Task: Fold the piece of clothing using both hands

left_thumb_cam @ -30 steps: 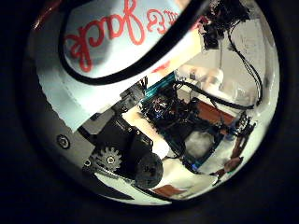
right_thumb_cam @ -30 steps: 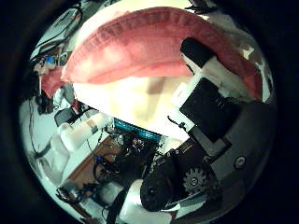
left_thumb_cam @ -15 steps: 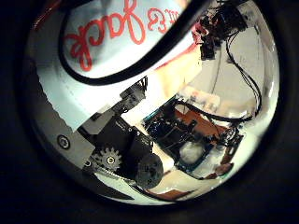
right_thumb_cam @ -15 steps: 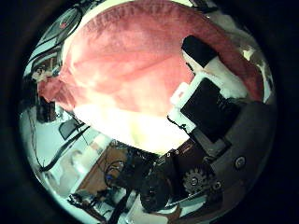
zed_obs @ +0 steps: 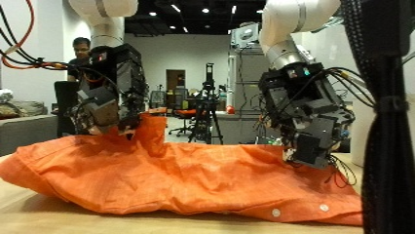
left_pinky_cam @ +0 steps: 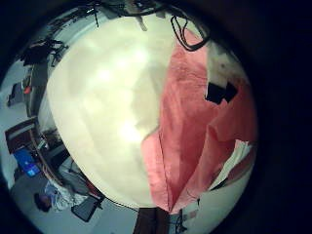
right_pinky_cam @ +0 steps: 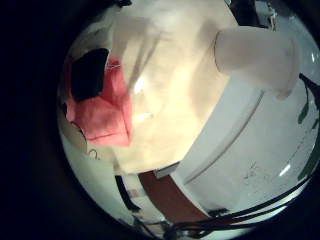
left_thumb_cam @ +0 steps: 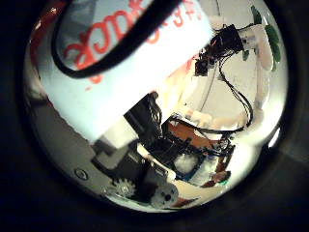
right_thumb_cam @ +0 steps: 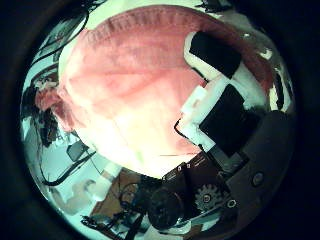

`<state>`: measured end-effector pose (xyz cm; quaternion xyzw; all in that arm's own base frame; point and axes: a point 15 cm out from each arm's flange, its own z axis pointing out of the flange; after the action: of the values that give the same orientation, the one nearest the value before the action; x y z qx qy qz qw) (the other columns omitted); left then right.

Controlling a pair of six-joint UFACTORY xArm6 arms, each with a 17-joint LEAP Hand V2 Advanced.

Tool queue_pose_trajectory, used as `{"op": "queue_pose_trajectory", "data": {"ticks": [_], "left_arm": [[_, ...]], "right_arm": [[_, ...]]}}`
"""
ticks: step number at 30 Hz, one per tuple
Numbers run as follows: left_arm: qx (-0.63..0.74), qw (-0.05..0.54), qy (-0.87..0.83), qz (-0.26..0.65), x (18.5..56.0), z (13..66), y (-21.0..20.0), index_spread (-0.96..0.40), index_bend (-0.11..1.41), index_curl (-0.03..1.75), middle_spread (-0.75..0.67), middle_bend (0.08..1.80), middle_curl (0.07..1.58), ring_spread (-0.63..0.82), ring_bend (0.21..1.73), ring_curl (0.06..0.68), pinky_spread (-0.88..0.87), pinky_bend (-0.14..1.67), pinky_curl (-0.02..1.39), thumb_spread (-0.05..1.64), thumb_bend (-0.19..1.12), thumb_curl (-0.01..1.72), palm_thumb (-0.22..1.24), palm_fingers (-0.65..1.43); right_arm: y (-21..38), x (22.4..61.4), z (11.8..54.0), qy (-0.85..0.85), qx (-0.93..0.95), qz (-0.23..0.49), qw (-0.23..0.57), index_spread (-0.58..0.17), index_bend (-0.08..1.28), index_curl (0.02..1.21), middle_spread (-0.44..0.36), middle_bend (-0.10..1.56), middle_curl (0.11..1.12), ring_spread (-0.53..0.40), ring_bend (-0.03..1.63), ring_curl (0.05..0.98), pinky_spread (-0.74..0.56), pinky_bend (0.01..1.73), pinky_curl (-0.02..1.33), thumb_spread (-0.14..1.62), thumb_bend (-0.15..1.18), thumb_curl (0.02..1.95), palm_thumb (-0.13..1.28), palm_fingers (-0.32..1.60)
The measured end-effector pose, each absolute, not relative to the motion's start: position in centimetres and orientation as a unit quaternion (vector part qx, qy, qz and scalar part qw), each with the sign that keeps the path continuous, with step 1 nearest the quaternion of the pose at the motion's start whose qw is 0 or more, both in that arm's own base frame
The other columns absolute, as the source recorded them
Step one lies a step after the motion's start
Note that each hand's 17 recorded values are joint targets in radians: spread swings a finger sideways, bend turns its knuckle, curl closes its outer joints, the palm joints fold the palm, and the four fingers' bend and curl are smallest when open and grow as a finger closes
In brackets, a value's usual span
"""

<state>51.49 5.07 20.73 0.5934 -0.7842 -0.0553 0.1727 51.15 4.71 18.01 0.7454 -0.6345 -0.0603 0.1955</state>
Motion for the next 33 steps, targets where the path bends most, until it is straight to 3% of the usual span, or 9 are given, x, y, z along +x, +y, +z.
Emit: {"op": "queue_pose_trajectory", "data": {"ticks": [4, 6, 7, 8, 10, 13, 19, 25, 33], "left_arm": [[0.622, 0.164, -0.766, -0.007, 52.8, 21.6, 6.1, -0.27, 0.10, 0.81, -0.27, 0.72, 0.49, -0.34, 0.99, 0.505, -0.59, 0.94, 0.63, 1.20, 0.32, 1.13, 0.48, 0.17], [0.634, 0.159, -0.757, 0.018, 53.3, 22.4, 6.6, -0.16, 0.16, 0.77, -0.15, 0.60, 0.44, -0.20, 0.90, 0.475, -0.46, 0.86, 0.61, 1.21, 0.30, 1.06, 0.48, -0.02], [0.638, 0.156, -0.754, 0.029, 53.6, 22.9, 6.7, -0.10, 0.16, 0.73, -0.10, 0.57, 0.42, -0.14, 0.88, 0.459, -0.39, 0.83, 0.61, 1.22, 0.29, 1.01, 0.49, 0.01], [0.642, 0.152, -0.750, 0.040, 53.9, 23.5, 6.9, -0.06, 0.21, 0.72, 0.00, 0.49, 0.39, -0.01, 0.79, 0.422, -0.21, 0.70, 0.57, 1.23, 0.26, 0.97, 0.48, -0.18], [0.648, 0.142, -0.746, 0.055, 54.1, 24.7, 7.4, -0.01, 0.18, 0.68, 0.09, 0.42, 0.36, 0.11, 0.73, 0.390, -0.05, 0.62, 0.54, 1.24, 0.24, 0.91, 0.47, -0.18], [0.649, 0.125, -0.747, 0.069, 54.2, 26.7, 7.9, 0.04, 0.14, 0.60, 0.23, 0.30, 0.31, 0.30, 0.60, 0.327, 0.24, 0.51, 0.46, 1.24, 0.15, 0.78, 0.41, -0.19], [0.643, 0.102, -0.755, 0.083, 53.9, 29.4, 8.3, 0.04, 0.12, 0.48, 0.35, 0.19, 0.28, 0.46, 0.48, 0.269, 0.47, 0.38, 0.37, 1.22, 0.04, 0.61, 0.36, -0.16], [0.626, 0.110, -0.768, 0.079, 50.9, 31.7, 7.1, 0.03, 0.13, 0.39, 0.38, 0.16, 0.26, 0.52, 0.42, 0.246, 0.55, 0.32, 0.34, 1.21, -0.02, 0.50, 0.38, -0.12], [0.592, 0.154, -0.790, 0.034, 44.9, 31.2, 3.9, 0.02, 0.14, 0.32, 0.38, 0.16, 0.23, 0.55, 0.38, 0.239, 0.59, 0.29, 0.31, 1.20, -0.02, 0.42, 0.40, -0.10]], "right_arm": [[5.5, 53.5, 19.6, -0.646, 0.749, -0.033, 0.142, -0.347, 0.15, 0.75, -0.177, 1.13, 0.78, -0.283, 1.39, 0.837, -0.35, 1.28, 1.04, 1.43, 0.00, 0.49, 0.87, 0.70], [5.4, 54.9, 21.5, -0.655, 0.748, -0.012, 0.105, -0.355, 0.15, 0.72, -0.173, 1.04, 0.75, -0.292, 1.35, 0.799, -0.41, 1.22, 0.98, 1.46, 0.00, 0.46, 0.86, 0.60], [5.0, 55.5, 22.5, -0.660, 0.746, -0.001, 0.090, -0.353, 0.18, 0.72, -0.170, 0.98, 0.74, -0.297, 1.32, 0.779, -0.43, 1.18, 0.95, 1.47, 0.00, 0.45, 0.86, 0.53], [4.4, 56.0, 23.4, -0.665, 0.743, 0.010, 0.075, -0.356, 0.19, 0.71, -0.168, 0.95, 0.73, -0.299, 1.30, 0.763, -0.45, 1.15, 0.93, 1.49, 0.00, 0.44, 0.86, 0.51], [4.1, 56.2, 24.6, -0.669, 0.741, 0.024, 0.057, -0.360, 0.23, 0.71, -0.159, 0.88, 0.71, -0.295, 1.23, 0.734, -0.47, 1.10, 0.89, 1.50, 0.00, 0.42, 0.86, 0.43], [3.8, 56.3, 26.7, -0.670, 0.741, 0.054, 0.019, -0.366, 0.36, 0.72, -0.145, 0.82, 0.68, -0.262, 1.07, 0.669, -0.39, 0.88, 0.83, 1.53, 0.00, 0.38, 0.85, 0.28], [3.5, 54.7, 30.8, -0.666, 0.739, 0.095, -0.029, -0.366, 0.46, 0.70, -0.119, 0.77, 0.64, -0.233, 0.96, 0.592, -0.18, 0.68, 0.76, 1.54, 0.00, 0.35, 0.84, 0.26], [2.2, 49.0, 31.8, -0.655, 0.752, 0.075, 0.001, -0.380, 0.49, 0.67, -0.142, 0.71, 0.59, -0.189, 0.83, 0.534, 0.01, 0.53, 0.70, 1.48, -0.02, 0.32, 0.79, 0.15], [0.5, 42.2, 27.7, -0.601, 0.795, 0.001, 0.079, -0.348, 0.32, 0.53, -0.048, 0.47, 0.46, -0.016, 0.59, 0.410, 0.21, 0.45, 0.57, 1.30, -0.03, 0.29, 0.66, -0.03]]}}
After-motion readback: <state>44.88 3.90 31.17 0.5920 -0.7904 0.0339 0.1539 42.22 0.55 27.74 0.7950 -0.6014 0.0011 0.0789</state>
